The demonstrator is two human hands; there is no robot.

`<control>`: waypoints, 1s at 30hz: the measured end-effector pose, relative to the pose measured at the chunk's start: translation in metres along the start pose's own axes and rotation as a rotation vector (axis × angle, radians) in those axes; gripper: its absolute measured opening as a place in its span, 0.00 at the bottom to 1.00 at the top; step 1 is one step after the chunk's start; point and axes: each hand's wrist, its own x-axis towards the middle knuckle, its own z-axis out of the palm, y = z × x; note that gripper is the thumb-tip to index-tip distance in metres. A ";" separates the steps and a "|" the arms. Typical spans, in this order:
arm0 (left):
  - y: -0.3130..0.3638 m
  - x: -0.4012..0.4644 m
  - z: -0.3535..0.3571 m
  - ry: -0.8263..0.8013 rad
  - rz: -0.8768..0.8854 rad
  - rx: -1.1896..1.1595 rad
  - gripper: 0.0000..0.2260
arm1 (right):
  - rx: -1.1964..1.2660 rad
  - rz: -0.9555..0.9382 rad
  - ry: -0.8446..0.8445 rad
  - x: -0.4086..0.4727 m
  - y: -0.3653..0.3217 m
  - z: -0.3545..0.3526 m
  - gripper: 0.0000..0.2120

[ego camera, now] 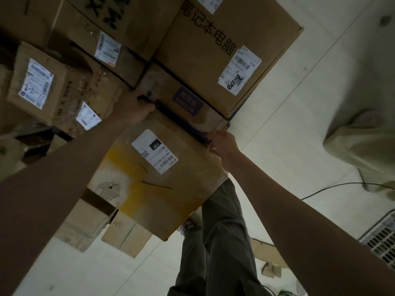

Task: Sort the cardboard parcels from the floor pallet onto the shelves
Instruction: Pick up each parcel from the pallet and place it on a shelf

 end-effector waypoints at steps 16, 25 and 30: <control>-0.051 -0.275 -0.096 0.081 0.080 -0.154 0.25 | -1.051 -0.591 -0.258 -0.246 -0.046 0.076 0.16; -0.207 -0.552 -0.147 0.408 -0.086 -0.266 0.23 | -1.342 -0.992 -0.557 -0.483 0.032 0.183 0.17; -0.305 -0.731 -0.153 0.609 -0.220 -0.331 0.24 | -1.524 -1.190 -0.722 -0.620 0.122 0.263 0.19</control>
